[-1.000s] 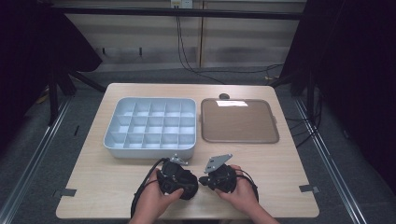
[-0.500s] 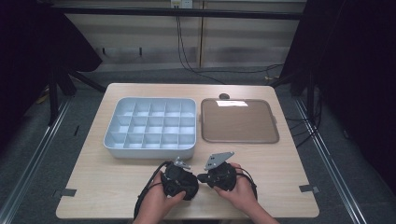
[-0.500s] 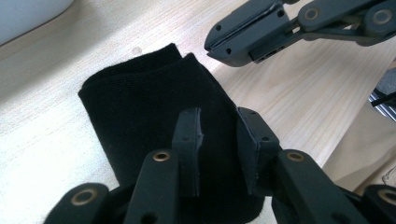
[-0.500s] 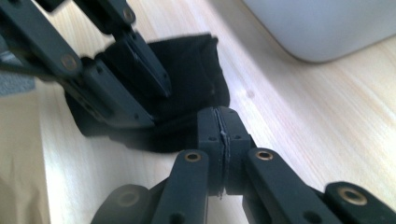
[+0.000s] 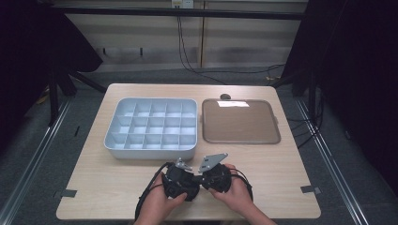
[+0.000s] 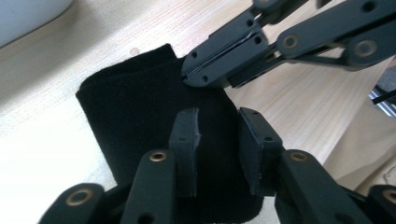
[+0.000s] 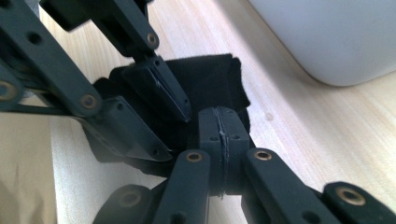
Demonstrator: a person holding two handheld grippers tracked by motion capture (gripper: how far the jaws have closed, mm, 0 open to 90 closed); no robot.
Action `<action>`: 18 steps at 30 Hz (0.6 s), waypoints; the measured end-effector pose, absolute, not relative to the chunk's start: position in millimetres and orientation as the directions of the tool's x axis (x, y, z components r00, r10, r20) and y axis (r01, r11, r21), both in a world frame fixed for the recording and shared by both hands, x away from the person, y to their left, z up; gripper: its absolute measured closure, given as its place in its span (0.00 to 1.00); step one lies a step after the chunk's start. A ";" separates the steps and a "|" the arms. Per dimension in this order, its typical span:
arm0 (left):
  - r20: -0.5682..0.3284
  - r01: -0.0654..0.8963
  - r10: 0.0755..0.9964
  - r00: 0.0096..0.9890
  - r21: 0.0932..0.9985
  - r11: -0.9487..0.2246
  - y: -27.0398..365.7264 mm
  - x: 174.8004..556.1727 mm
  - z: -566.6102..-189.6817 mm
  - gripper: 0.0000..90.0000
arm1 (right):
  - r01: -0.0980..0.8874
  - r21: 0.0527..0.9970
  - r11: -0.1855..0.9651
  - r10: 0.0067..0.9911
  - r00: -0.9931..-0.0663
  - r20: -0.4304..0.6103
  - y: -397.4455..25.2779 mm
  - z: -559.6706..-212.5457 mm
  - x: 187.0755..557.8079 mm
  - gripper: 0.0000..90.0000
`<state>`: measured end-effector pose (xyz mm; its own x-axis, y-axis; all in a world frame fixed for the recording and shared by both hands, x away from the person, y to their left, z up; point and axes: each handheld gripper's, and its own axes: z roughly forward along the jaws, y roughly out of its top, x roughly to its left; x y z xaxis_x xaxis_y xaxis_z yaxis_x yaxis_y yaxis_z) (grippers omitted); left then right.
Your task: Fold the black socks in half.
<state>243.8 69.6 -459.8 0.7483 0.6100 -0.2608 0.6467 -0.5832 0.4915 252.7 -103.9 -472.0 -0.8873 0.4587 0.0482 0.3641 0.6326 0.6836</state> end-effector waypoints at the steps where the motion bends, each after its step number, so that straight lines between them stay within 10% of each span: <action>1: -0.268 0.652 0.611 0.745 0.491 -0.579 69.8 244.0 -459.4 0.74 | 0.367 0.680 0.635 0.459 -0.887 0.050 -103.8 -472.8 252.8 1.00; 18: -0.288 0.679 0.648 0.705 0.538 -0.500 94.6 253.6 -430.4 0.53 | 0.379 0.659 0.650 0.449 -0.891 0.070 -102.7 -482.7 251.9 1.00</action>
<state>253.6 94.6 -430.4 0.7053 0.6480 -0.2876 0.6787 -0.5001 0.5378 251.9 -102.7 -482.7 -0.8910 0.4486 0.0695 0.3785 0.6497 0.6593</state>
